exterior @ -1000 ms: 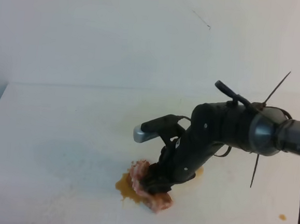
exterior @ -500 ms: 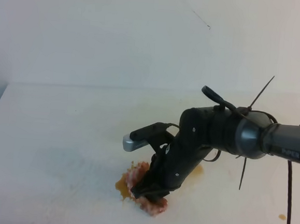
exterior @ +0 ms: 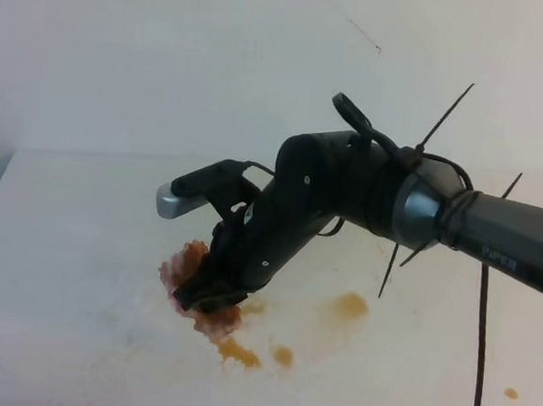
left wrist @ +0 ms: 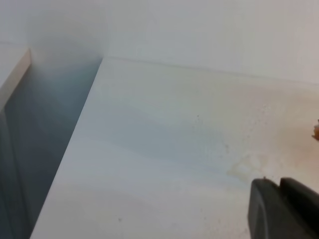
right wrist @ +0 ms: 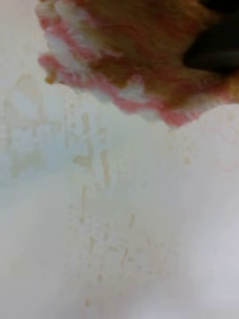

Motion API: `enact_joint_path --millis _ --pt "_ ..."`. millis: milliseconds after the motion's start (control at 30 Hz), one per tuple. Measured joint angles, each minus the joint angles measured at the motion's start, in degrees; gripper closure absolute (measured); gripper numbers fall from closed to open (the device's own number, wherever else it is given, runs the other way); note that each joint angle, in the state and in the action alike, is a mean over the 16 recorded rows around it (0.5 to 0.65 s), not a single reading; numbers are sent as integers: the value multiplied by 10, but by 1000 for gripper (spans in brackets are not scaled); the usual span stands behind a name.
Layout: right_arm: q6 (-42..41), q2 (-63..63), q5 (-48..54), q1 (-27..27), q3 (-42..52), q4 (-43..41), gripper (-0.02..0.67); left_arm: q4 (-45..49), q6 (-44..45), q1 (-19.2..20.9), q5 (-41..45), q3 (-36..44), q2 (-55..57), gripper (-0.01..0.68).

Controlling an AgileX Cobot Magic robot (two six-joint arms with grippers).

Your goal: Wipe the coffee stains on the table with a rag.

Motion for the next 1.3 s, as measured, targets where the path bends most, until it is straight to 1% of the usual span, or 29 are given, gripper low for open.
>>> enact_joint_path --millis 300,500,767,1067,1200,1300 --pt "26 38 8 26 -24 -6 608 0 0 0 3 -6 6 675" --pt "61 63 21 26 -27 -33 609 0 0 -1 4 -9 9 676" --pt "96 72 60 -13 -31 -67 609 0 0 -1 6 -12 13 677" --pt "102 69 97 -76 -34 -82 610 0 0 -1 6 -13 14 677" --pt "95 61 99 -88 -32 -84 610 0 0 -1 6 -13 14 677" --pt "83 50 96 -85 -32 -74 610 0 0 -1 6 -13 14 677"
